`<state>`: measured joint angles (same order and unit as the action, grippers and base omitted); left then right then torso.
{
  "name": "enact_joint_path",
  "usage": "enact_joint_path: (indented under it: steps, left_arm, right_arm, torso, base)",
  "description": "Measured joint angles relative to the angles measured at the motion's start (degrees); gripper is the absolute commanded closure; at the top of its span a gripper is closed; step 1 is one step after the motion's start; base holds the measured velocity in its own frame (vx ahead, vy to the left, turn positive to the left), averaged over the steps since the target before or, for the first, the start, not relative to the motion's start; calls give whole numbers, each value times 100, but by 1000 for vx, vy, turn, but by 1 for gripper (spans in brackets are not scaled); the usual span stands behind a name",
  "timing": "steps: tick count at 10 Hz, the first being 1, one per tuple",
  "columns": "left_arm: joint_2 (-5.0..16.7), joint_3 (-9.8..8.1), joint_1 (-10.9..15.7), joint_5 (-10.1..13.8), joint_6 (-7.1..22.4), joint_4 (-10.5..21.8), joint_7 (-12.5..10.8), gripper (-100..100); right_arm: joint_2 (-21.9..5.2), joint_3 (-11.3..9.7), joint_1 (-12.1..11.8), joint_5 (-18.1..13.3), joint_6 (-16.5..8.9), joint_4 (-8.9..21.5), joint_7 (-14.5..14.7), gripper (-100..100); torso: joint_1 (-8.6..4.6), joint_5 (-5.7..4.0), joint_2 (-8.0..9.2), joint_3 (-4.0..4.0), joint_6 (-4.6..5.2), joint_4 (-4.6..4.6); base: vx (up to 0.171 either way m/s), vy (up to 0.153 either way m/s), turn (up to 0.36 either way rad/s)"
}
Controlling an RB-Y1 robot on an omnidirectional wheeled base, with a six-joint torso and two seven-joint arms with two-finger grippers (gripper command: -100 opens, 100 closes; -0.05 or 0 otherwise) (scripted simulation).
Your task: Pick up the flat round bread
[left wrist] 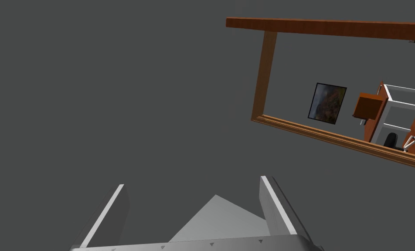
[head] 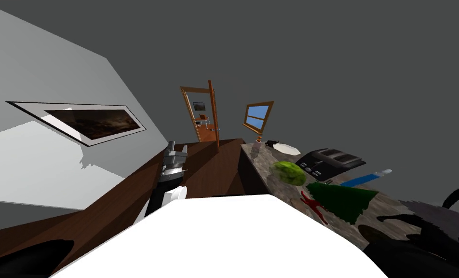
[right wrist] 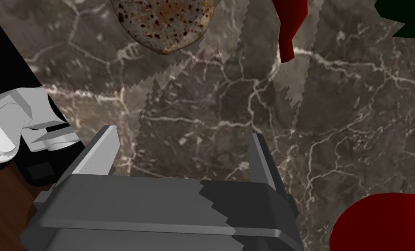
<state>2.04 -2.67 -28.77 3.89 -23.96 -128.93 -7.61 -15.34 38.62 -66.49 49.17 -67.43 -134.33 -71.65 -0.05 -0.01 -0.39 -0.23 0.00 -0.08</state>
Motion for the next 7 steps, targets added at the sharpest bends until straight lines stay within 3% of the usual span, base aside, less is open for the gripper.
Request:
enact_joint_path:
  steps: [5,7]
  left_arm:
    - [0,0,0,0,0,0,0,0]
    - [0,0,0,0,0,0,0,0]
  right_arm:
    - [-122,126,-221,323,-755,143,-550,-100]
    - [-81,160,-378,453,-968,173,-645,-100]
  torso:
    - [-5,-1,-3,-2,1,-1]
    - [3,1,6,3,3,1]
  base:
    - [98,-45,122]
    - [95,-40,105]
